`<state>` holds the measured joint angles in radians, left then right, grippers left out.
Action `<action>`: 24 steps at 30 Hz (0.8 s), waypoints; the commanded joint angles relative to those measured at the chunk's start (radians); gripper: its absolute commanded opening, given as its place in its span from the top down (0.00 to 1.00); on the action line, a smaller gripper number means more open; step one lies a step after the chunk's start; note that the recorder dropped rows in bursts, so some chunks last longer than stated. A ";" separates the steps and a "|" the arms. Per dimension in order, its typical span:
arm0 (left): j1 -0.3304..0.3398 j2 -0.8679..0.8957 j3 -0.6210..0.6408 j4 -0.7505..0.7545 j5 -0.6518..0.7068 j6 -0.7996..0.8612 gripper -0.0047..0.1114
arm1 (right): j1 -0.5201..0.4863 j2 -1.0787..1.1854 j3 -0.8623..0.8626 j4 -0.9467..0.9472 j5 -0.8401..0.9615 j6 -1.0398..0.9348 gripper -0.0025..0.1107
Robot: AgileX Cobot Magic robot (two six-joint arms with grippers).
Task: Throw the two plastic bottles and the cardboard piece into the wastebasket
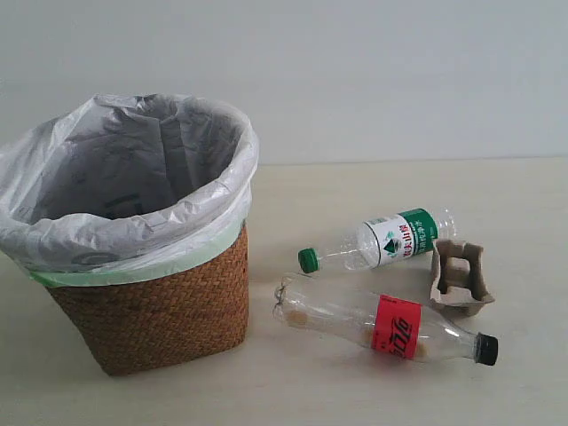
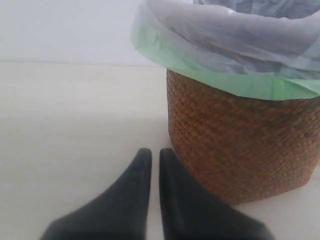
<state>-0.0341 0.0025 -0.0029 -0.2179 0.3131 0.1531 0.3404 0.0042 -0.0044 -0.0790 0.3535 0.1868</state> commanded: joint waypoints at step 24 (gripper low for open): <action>0.003 -0.002 0.003 0.002 -0.003 -0.009 0.91 | -0.002 -0.004 0.004 0.037 -0.011 0.037 0.92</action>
<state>-0.0341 0.0025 -0.0029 -0.2179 0.3131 0.1531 0.3404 0.0042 -0.0044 -0.0740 0.3535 0.1914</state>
